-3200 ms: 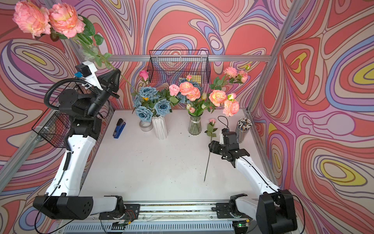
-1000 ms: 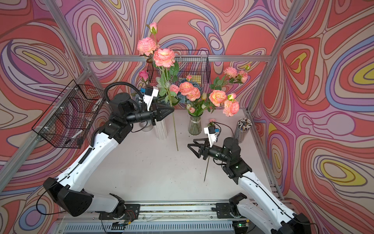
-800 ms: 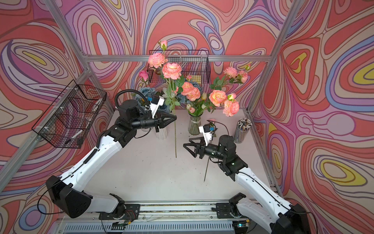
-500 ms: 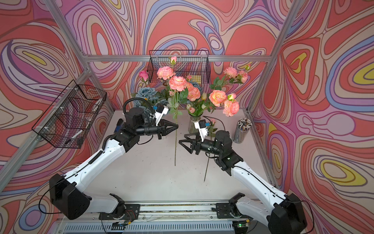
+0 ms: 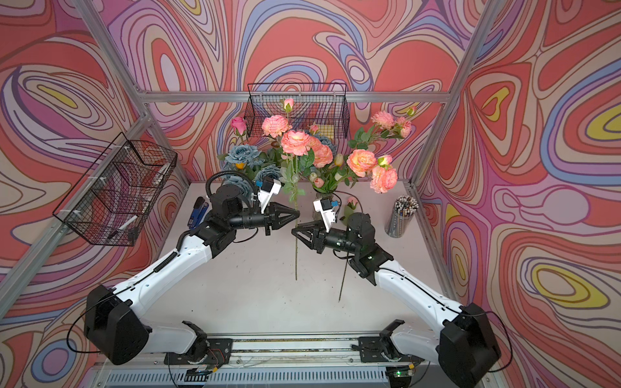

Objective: Pick out pink flowers from the vase
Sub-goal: Pick up the flower from the vase.

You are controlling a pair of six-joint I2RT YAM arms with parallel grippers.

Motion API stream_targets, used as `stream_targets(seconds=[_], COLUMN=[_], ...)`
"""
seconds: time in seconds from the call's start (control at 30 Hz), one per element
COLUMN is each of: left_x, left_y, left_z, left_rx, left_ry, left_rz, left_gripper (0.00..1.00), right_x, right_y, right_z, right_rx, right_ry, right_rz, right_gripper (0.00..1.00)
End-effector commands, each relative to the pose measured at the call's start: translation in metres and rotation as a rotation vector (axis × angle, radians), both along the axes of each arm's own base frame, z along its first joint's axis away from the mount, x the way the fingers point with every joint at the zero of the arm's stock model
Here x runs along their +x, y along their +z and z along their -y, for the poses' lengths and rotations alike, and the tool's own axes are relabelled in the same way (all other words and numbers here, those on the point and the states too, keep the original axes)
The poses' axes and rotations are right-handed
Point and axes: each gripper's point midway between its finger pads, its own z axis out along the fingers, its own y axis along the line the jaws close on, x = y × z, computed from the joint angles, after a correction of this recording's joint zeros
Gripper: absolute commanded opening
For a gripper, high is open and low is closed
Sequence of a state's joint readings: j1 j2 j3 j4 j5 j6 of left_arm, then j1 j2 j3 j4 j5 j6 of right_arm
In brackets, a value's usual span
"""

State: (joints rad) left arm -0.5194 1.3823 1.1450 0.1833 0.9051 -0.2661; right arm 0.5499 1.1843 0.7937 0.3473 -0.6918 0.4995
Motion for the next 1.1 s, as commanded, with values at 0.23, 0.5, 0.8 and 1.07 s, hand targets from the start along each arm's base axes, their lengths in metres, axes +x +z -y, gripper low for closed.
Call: stream_targets(seconds=[0.23,0.5,0.8,1.07], left_x=[-0.015,-0.02,-0.019,-0.024], left_y=[0.005,-0.001,-0.006,0.004], left_z=[-0.001,0.0,-0.003,-0.008], left_rx=[-0.042,-0.053,-0.046,-0.093], left_ry=[-0.036,-0.057,-0.028,-0.011], left_rz=[0.037,0.024,0.033,0.082], left_gripper=[0.0,0.0,0.1,0.55], right_x=[0.003,0.003,0.004,0.007], right_y=[0.016,0.016,0.013,0.011], right_z=[-0.007,-0.008,-0.002,0.013], right_rx=[0.003,-0.023,-0.093,-0.22], right_ry=[0.002,-0.007,-0.039,-0.117], right_rz=[0.038,0.042,0.055,0.098], right_gripper=[0.15,0.03,0.0,0.0])
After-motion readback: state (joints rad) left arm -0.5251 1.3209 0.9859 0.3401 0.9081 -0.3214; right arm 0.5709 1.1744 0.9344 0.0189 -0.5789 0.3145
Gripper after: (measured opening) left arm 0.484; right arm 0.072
